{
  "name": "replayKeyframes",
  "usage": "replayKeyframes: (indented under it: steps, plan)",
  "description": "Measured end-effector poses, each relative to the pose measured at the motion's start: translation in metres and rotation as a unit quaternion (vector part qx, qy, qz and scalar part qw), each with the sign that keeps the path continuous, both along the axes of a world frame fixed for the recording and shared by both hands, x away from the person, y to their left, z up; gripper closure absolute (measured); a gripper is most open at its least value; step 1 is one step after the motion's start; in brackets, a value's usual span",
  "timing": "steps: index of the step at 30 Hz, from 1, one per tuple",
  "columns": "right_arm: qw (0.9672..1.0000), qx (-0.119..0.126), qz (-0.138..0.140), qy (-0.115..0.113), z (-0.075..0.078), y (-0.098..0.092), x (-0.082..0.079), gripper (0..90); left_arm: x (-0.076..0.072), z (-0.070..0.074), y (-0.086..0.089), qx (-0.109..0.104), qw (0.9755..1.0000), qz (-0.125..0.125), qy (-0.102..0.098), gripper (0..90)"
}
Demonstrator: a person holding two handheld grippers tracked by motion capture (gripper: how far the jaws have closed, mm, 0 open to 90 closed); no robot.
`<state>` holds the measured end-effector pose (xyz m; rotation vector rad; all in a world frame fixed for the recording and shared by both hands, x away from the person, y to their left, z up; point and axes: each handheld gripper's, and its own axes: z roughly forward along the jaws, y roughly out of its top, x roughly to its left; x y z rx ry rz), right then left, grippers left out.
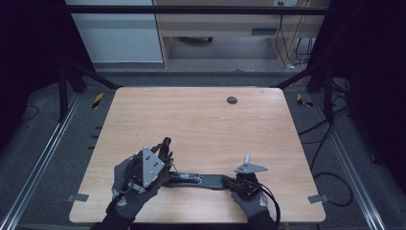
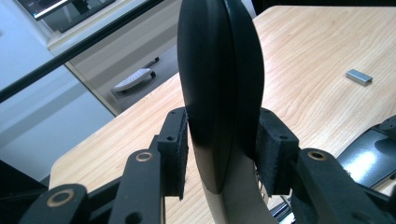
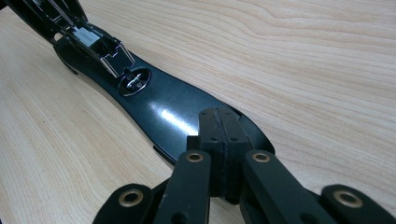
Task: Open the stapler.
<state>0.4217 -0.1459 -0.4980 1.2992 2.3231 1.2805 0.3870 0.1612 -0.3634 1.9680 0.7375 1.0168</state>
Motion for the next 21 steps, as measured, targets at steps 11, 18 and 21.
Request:
replayKeyframes:
  steps: [11,18,21]
  plan:
    - [1.0,0.001,0.001,-0.001,0.0,0.0,0.0,90.0,-0.001,0.001,0.017,-0.022,0.9997,0.01,0.006,57.5]
    - [1.0,0.001,0.0,0.001,0.0,0.0,0.0,90.0,-0.001,0.0,0.023,-0.029,0.9995,0.014,0.007,57.1]
    - [1.0,0.0,0.001,0.001,0.0,0.0,0.0,90.0,-0.001,0.0,0.026,-0.032,0.9993,0.016,0.008,57.0]
